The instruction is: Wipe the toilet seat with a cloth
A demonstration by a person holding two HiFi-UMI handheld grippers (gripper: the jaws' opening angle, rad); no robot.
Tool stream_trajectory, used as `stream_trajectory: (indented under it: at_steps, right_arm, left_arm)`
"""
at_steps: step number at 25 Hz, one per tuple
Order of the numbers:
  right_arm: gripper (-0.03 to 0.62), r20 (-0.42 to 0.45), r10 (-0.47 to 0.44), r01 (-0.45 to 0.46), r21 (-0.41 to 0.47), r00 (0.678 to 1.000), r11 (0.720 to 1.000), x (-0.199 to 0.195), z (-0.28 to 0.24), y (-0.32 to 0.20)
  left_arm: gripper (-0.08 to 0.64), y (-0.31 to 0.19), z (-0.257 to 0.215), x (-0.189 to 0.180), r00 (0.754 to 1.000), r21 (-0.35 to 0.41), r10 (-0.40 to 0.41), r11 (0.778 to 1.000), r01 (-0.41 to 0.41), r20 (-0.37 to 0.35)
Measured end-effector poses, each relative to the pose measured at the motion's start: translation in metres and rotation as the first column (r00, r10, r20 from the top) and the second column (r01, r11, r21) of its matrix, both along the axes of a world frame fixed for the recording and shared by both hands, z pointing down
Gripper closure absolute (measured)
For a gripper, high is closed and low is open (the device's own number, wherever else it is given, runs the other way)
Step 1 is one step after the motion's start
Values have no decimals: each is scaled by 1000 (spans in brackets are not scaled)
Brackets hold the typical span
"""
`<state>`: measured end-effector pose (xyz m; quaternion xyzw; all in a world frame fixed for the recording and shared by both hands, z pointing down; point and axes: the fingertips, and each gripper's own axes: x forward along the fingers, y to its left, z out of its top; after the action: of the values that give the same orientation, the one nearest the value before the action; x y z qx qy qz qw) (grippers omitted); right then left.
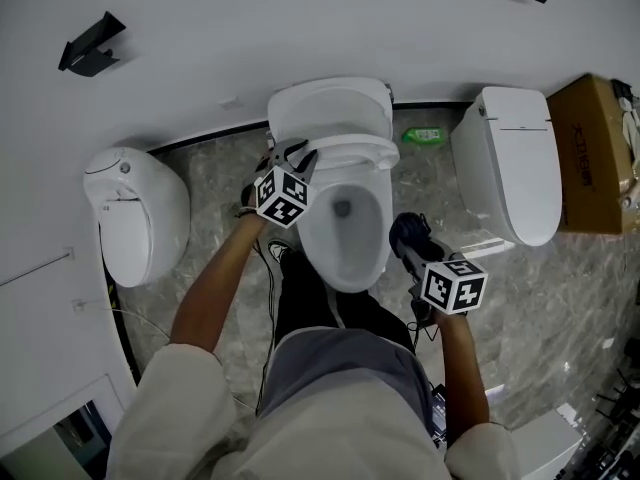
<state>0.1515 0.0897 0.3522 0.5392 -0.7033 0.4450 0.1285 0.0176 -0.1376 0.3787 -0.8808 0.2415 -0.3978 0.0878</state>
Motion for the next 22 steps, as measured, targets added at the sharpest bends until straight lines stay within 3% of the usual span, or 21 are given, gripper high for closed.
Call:
stream_trajectory:
  at_steps: [6, 17, 22]
  right_arm:
    - [491, 10, -33, 33, 19, 999, 999, 10, -7, 14]
    - [491, 26, -102, 101, 22, 994, 995, 20, -4, 33]
    - [491, -20, -148, 148, 2, 989, 989, 13, 8, 41]
  left_arm:
    - [465, 56, 1, -10, 997, -69, 42, 997, -46, -63]
    - [442, 153, 24, -17, 987, -129, 157, 980, -154, 18]
    - [430, 200, 45, -24, 969, -184, 235, 958, -220, 69]
